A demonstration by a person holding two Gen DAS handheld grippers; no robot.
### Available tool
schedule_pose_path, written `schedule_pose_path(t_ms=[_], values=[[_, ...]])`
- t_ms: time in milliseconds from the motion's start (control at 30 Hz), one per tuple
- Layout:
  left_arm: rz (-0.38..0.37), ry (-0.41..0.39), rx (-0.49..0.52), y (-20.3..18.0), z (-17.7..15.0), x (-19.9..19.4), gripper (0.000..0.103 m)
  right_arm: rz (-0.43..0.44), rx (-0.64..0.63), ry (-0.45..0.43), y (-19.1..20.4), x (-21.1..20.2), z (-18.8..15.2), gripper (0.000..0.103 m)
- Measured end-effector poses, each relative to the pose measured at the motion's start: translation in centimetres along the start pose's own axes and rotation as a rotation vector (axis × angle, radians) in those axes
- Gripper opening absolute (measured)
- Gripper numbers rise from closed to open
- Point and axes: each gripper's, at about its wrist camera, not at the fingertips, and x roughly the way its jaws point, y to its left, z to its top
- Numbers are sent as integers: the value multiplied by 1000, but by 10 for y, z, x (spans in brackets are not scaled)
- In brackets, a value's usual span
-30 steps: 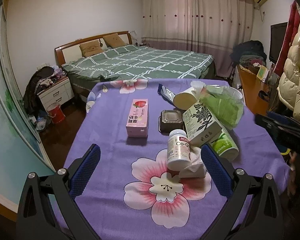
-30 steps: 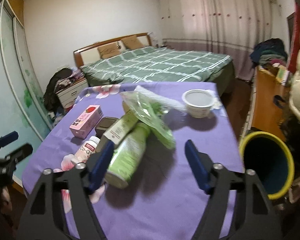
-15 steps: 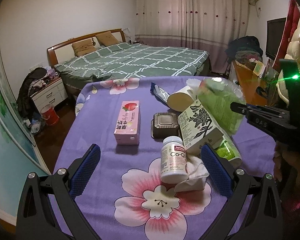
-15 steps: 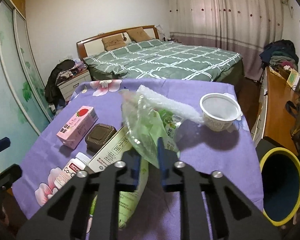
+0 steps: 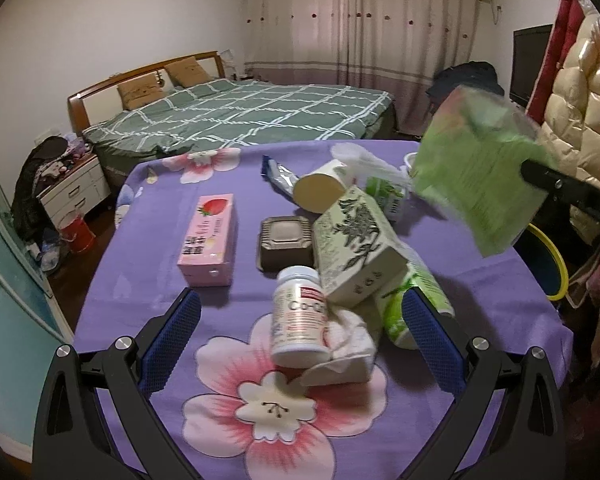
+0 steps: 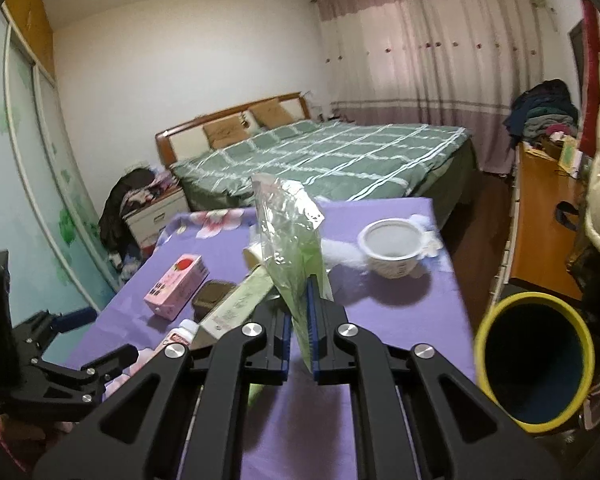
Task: Collect trash
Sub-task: 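Carry the green bag to the yellow-rimmed bin and open the right gripper, then grasp the green bottle with the left gripper and lift it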
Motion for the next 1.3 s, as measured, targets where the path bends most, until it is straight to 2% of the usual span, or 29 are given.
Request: schedule_pose_path(t_ms=[200, 267, 367, 567, 600, 667, 700, 733, 933, 1133, 1300], values=[[-61, 8, 33, -21, -4, 5, 99, -220, 117, -20, -72, -10, -4, 7], [-73, 14, 45, -28, -5, 7, 99, -331, 150, -6, -102, -6, -10, 7], [-89, 26, 61, -38, -6, 12, 99, -444, 194, 26, -139, 5, -20, 7], [-93, 52, 77, -52, -8, 19, 99, -572, 248, 131, -193, 43, -42, 10], [-90, 57, 81, -54, -8, 21, 99, -584, 259, 141, -197, 48, -44, 10], [-87, 65, 87, -59, -7, 24, 99, -600, 271, 155, -205, 55, -48, 18], [-87, 70, 90, -61, -8, 25, 99, -604, 274, 155, -207, 55, -49, 29], [-88, 73, 92, -63, -8, 26, 99, -607, 275, 152, -207, 56, -49, 36], [-119, 106, 124, -79, -11, 40, 99, -596, 274, 129, -207, 52, -49, 40], [-80, 119, 178, -97, -18, 55, 99, -582, 278, 126, -207, 48, -52, 43], [-24, 103, 203, -102, -19, 66, 86, -570, 278, 132, -204, 51, -53, 43]])
